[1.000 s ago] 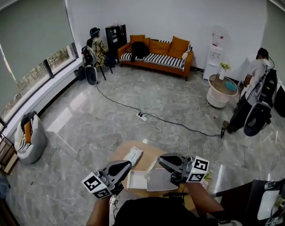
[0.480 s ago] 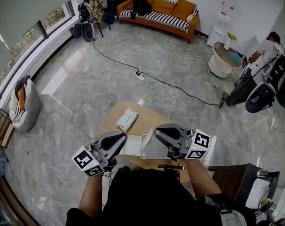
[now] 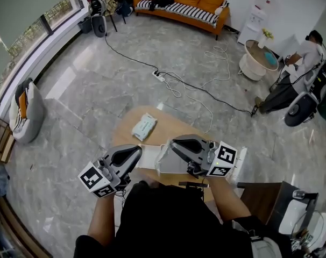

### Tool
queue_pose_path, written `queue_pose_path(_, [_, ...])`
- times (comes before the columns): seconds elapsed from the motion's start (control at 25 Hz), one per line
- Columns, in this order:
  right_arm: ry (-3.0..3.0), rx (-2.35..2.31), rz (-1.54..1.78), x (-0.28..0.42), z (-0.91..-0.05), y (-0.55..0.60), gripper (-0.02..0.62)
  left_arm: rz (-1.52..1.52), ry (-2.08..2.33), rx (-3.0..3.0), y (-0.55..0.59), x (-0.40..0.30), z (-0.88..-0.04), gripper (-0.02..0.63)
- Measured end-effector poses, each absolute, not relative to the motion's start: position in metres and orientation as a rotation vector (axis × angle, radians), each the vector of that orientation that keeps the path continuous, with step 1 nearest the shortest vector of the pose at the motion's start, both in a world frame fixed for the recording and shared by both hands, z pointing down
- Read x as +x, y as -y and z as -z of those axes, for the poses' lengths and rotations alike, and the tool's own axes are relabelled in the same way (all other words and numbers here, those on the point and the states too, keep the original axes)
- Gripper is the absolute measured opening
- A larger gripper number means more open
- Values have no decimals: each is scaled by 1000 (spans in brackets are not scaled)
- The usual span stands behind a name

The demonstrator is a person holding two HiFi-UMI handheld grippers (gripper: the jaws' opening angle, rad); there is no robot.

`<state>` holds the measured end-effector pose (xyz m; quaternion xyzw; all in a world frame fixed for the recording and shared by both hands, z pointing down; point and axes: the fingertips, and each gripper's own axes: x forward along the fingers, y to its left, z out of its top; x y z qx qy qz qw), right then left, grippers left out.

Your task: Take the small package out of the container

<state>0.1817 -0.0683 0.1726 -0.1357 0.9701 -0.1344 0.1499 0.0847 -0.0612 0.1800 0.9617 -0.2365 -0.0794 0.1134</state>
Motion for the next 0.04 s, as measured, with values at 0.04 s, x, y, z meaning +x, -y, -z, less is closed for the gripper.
queue_pose_path(0.04, [-2787, -388, 392, 182, -174, 68, 11, 231, 691, 2820, 61, 85, -181, 18])
